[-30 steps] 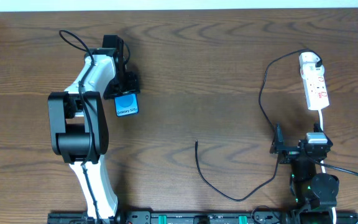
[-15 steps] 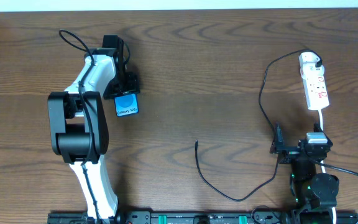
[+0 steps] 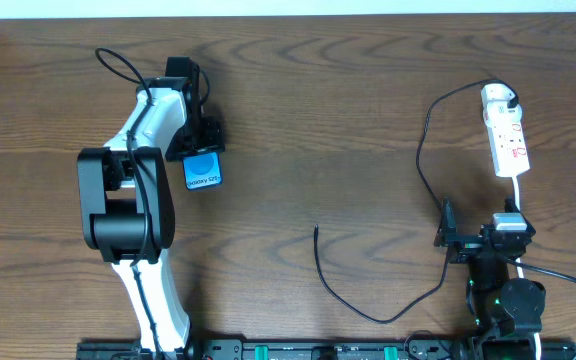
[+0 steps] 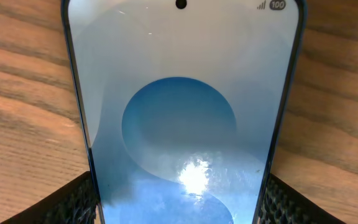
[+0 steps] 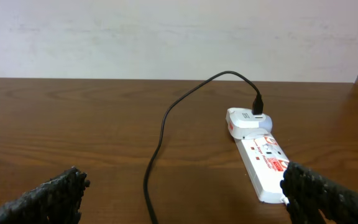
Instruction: Plug charger to phone and switch on socket
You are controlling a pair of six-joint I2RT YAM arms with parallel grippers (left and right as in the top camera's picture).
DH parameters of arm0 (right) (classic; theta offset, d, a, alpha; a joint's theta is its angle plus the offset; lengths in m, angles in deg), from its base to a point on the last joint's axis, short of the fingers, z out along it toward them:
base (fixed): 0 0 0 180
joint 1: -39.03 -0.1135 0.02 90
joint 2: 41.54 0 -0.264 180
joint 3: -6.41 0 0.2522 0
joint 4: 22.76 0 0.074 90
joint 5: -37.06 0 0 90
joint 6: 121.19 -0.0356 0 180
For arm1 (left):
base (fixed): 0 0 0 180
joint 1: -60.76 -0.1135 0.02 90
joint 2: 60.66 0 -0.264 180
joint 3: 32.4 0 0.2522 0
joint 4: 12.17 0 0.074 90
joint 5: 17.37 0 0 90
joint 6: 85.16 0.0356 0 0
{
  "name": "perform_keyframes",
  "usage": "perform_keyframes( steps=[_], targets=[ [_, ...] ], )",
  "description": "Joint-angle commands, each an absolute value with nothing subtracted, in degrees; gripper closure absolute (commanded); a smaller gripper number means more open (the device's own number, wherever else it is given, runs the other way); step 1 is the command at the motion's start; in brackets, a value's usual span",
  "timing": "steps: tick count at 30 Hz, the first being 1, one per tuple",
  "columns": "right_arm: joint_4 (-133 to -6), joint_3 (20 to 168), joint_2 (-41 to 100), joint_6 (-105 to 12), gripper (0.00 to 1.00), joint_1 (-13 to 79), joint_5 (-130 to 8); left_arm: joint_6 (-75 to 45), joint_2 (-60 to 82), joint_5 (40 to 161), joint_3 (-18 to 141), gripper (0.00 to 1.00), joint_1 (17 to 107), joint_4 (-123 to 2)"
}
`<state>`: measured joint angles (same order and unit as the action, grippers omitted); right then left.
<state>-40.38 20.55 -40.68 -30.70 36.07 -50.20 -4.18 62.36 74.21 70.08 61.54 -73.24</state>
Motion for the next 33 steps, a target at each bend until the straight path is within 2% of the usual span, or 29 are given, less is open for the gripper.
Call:
perform_keyframes(
  steps=[1,29,33],
  targets=[
    [-40.62,20.48,-40.79,-30.26,0.01,35.61,-50.31,-4.2,59.89,72.57,70.48,0.93,61.49,-73.59],
    [-40.62,20.48,-40.79,-30.26,0.01,35.61,-50.31,-4.05,55.13,72.66,71.35,0.93,61.49,-74.71],
    [-40.62,20.48,-40.79,-30.26,0.01,35.61,-50.28,-4.02,54.27,75.7,71.35,0.93,61.49,-75.32]
  ],
)
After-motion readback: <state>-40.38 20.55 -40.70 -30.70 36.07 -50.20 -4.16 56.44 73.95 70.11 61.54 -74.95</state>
